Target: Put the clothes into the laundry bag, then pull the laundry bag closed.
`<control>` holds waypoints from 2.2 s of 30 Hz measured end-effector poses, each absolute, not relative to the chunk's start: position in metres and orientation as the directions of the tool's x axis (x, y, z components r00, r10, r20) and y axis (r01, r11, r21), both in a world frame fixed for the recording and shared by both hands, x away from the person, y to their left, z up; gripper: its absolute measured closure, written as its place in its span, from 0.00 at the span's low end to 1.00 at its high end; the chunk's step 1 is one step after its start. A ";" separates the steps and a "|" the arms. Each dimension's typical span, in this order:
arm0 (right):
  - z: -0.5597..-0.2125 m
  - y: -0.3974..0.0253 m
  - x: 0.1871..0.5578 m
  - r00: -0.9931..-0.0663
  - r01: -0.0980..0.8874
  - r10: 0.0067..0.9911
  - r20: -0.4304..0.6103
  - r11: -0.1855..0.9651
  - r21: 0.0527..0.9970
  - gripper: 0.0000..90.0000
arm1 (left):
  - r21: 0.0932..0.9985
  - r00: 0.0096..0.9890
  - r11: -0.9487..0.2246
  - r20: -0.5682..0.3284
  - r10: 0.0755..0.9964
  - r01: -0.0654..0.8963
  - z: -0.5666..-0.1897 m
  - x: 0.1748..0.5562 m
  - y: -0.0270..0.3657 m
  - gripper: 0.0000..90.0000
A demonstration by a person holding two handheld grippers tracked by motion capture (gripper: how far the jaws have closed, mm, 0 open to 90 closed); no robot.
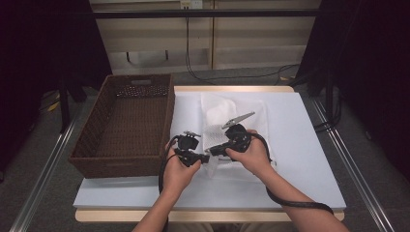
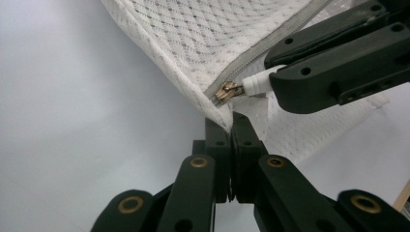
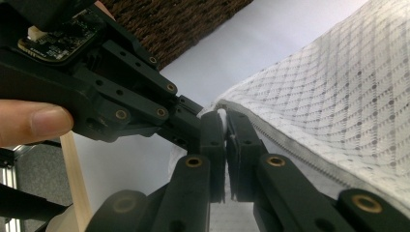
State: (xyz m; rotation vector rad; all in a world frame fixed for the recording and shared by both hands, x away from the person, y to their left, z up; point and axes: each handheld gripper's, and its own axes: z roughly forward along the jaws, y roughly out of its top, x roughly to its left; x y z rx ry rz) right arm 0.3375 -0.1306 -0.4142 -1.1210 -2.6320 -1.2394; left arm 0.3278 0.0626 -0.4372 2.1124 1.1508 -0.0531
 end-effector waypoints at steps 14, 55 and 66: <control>-0.420 -0.126 0.341 -0.736 0.624 0.595 0.323 0.411 0.664 0.95 | 0.580 0.609 -0.342 -0.360 0.706 0.739 -0.436 0.327 0.062 0.98; -0.415 -0.126 0.338 -0.741 0.625 0.578 0.342 0.406 0.667 0.96 | 0.529 0.533 -0.279 -0.420 0.734 0.801 -0.430 0.330 0.074 0.99; -0.414 -0.129 0.334 -0.739 0.622 0.589 0.328 0.406 0.670 0.96 | 0.520 0.524 -0.280 -0.411 0.746 0.807 -0.427 0.329 0.069 0.99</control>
